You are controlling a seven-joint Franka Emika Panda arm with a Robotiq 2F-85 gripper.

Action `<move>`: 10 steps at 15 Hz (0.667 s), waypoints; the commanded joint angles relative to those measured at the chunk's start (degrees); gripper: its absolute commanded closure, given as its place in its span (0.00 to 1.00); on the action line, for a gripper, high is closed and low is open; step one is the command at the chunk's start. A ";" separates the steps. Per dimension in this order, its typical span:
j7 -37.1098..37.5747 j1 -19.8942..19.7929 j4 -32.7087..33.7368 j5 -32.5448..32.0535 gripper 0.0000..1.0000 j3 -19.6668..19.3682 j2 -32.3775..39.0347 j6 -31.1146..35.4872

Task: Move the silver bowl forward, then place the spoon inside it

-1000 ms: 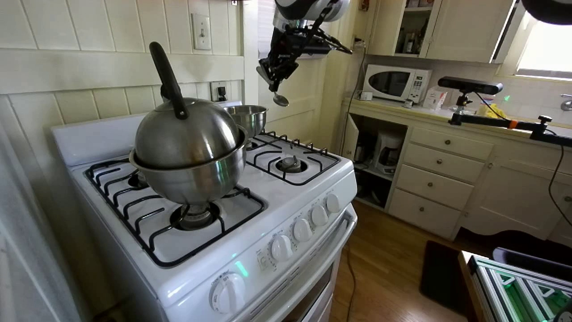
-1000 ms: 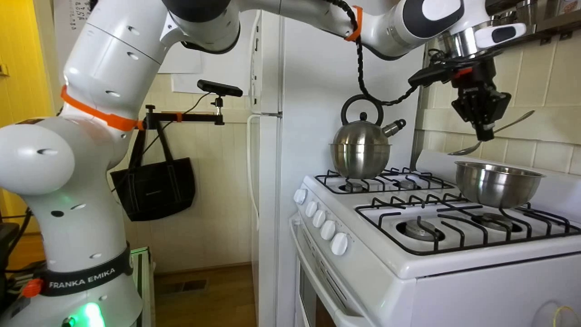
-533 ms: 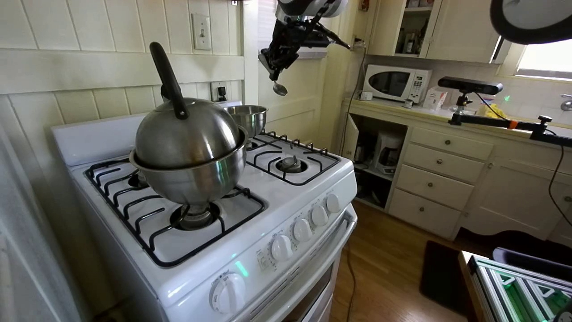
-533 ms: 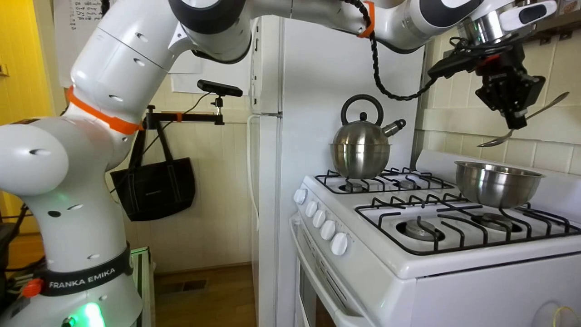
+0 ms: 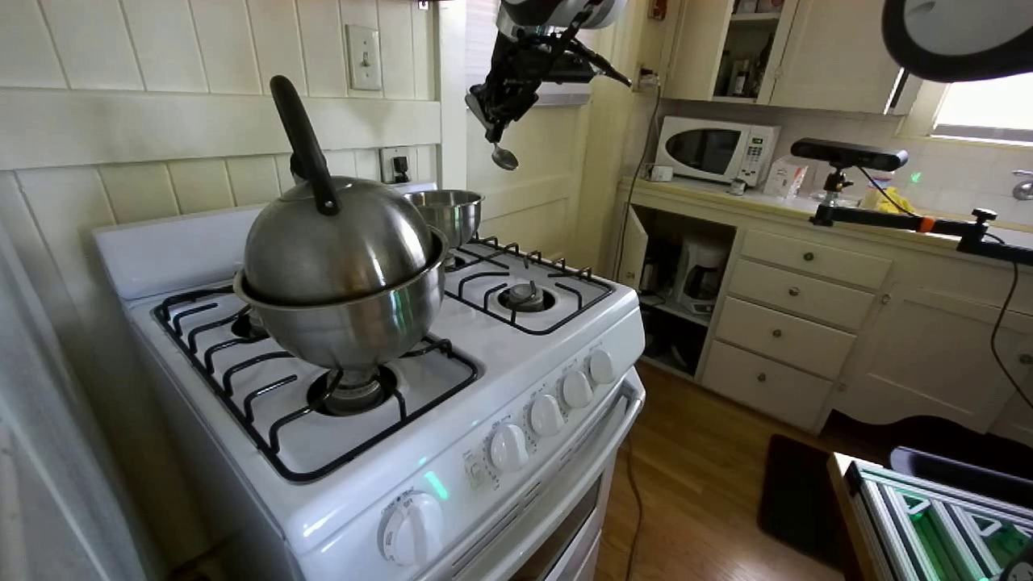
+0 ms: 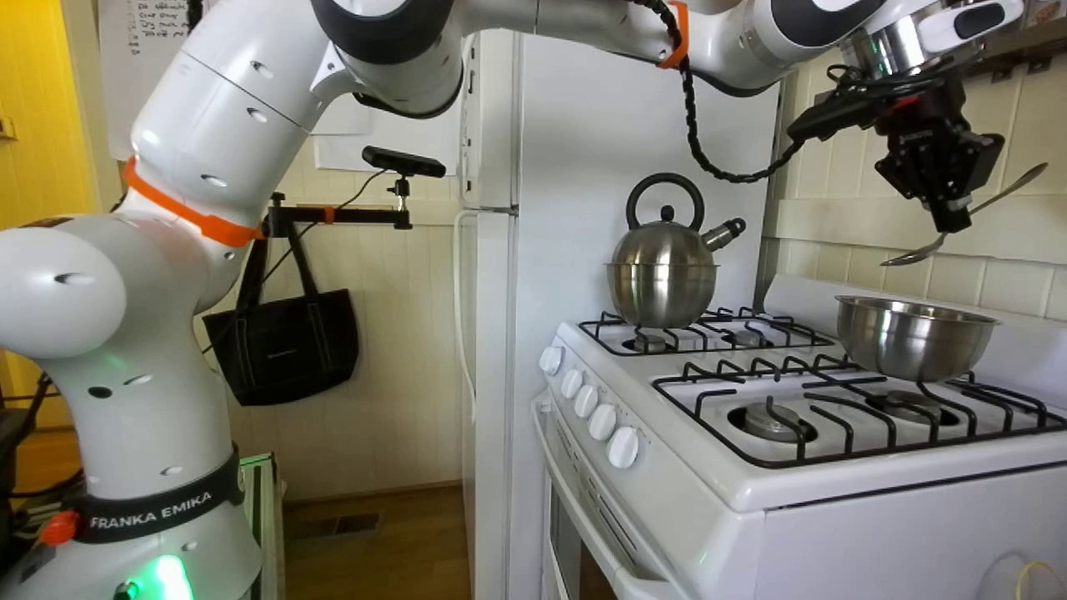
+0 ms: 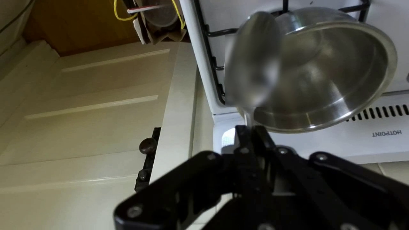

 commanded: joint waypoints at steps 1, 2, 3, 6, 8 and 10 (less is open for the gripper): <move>0.60 0.09 3.74 -0.95 0.98 -0.58 2.45 -0.08; 0.84 0.07 4.72 -1.13 0.98 -0.79 3.08 -0.25; 1.14 0.02 5.80 -1.20 0.98 -0.99 3.77 -0.21; 3.87 0.36 9.01 -1.55 0.98 -2.20 6.49 1.23; 6.39 0.81 12.02 -2.07 0.98 -3.09 8.99 2.40; 10.61 2.02 15.77 -3.65 0.98 -4.70 11.65 3.25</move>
